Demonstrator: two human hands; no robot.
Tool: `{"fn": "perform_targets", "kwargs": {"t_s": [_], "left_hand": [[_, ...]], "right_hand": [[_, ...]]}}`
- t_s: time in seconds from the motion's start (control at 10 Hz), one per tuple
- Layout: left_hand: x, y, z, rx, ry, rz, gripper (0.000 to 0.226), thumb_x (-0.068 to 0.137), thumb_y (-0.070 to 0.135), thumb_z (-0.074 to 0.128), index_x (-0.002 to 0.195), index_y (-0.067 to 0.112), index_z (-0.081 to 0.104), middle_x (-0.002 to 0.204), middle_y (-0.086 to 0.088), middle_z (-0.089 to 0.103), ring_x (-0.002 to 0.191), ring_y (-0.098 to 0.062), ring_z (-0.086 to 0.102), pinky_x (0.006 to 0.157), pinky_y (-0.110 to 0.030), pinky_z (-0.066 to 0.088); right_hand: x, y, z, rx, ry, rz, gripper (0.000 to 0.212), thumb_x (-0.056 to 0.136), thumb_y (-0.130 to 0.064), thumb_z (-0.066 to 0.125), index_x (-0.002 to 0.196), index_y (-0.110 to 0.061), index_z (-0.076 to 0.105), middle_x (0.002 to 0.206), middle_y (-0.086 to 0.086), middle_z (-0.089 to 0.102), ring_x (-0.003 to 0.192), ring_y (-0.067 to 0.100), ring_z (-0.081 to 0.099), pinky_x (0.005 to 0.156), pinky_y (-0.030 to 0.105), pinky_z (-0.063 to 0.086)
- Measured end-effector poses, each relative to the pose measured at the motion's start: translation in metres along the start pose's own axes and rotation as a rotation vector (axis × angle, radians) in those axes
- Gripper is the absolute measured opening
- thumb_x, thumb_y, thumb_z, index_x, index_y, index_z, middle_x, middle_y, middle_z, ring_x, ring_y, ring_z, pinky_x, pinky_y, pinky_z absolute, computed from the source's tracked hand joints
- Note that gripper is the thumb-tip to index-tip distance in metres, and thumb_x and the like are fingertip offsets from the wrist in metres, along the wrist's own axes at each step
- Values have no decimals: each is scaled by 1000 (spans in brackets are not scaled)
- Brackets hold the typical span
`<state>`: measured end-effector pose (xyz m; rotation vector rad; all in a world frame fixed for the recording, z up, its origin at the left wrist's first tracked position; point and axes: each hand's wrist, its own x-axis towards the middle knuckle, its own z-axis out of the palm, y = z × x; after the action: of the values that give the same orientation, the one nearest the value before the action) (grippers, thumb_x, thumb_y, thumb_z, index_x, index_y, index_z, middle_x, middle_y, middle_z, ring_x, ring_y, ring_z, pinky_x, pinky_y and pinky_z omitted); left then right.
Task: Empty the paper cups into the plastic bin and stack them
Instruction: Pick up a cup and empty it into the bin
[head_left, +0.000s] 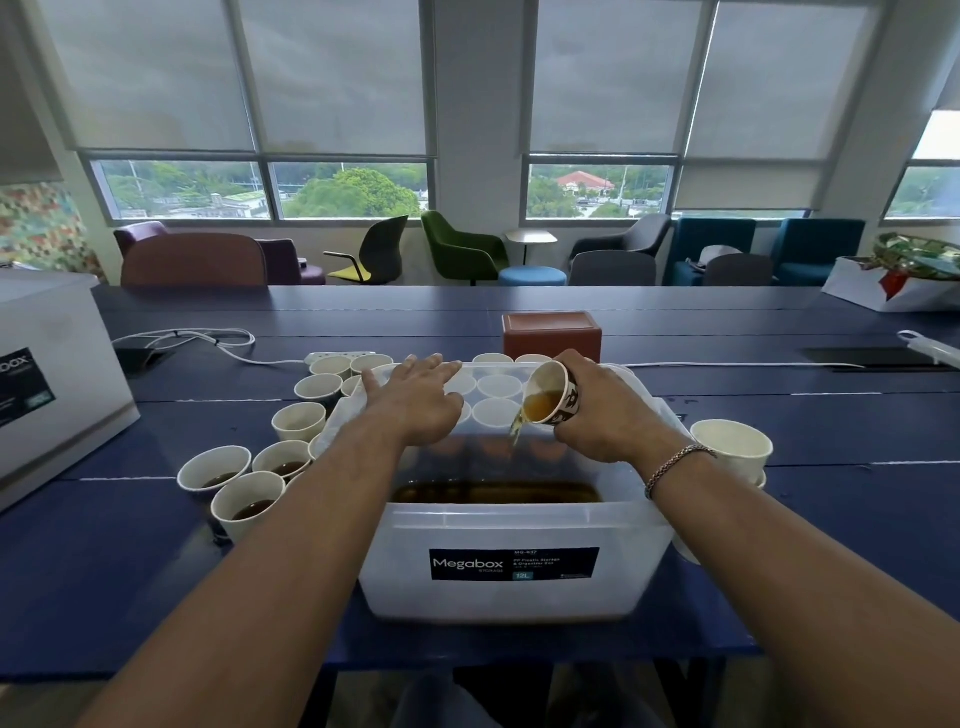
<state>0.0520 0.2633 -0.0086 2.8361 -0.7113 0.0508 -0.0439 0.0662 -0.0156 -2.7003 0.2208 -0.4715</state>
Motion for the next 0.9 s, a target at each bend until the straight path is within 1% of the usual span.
{"fn": "perform_targets", "kwargs": {"t_s": [0.2, 0.5, 0.9], "left_hand": [[0, 1, 0, -3, -2, 2, 54, 104, 41, 36, 155, 38, 18, 166, 6, 5, 153, -21, -1, 114, -63, -10], [1, 0, 0, -3, -4, 3, 54, 104, 42, 37, 154, 38, 17, 166, 6, 5, 153, -22, 0, 114, -64, -10], [2, 0, 1, 3, -2, -4, 54, 104, 42, 36, 154, 38, 18, 166, 6, 5, 153, -22, 0, 114, -62, -11]], "right_hand": [[0, -2, -1, -3, 58, 16, 78, 67, -19, 84, 130, -32, 39, 123, -1, 56, 110, 19, 51, 94, 41, 50], [-1, -6, -6, -90, 171, -15, 79, 70, -17, 82, 134, -29, 37, 132, 1, 49, 118, 21, 45, 95, 40, 49], [-2, -9, -5, -108, 222, -69, 79, 72, -18, 80, 137, -29, 36, 137, 1, 46, 123, 22, 42, 98, 41, 46]]}}
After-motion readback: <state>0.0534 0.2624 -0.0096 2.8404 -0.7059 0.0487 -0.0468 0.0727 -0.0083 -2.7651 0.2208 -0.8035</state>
